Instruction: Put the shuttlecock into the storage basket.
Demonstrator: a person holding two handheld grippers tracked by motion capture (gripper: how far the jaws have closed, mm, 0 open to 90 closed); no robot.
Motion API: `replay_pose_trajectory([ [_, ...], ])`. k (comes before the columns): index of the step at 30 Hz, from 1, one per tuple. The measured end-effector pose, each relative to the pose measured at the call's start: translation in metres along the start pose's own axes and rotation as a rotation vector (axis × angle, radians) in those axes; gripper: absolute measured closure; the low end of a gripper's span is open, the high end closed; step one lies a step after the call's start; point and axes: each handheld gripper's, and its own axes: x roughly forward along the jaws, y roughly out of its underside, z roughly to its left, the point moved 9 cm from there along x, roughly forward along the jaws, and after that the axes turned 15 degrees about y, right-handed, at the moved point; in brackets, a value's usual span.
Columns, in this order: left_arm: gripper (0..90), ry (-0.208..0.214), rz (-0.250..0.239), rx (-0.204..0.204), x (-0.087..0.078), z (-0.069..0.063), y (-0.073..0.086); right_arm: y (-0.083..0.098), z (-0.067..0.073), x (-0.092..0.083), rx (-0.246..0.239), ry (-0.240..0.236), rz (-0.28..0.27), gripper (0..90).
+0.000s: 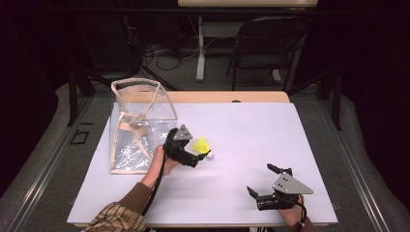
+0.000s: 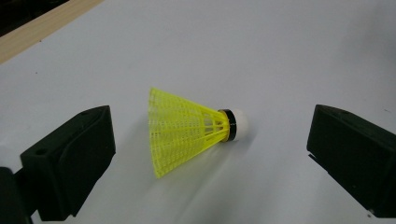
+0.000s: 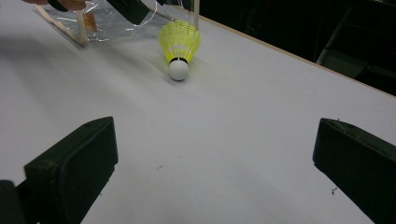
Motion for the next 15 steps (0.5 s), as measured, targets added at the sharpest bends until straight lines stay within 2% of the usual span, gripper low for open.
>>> replay_pose_trajectory([
  [5,8.3,-0.009,0.026,-0.007,0.007,0.005,0.001,0.0,0.0,0.0,0.002,-0.004,0.002,0.0],
  [10,18.1,-0.021,0.048,-0.013,0.01,0.01,0.001,0.001,0.0,0.0,0.002,-0.004,0.005,0.0],
  [15,26.8,-0.026,0.051,-0.029,0.01,0.016,0.003,0.001,0.001,0.0,-0.001,-0.004,0.006,0.0],
])
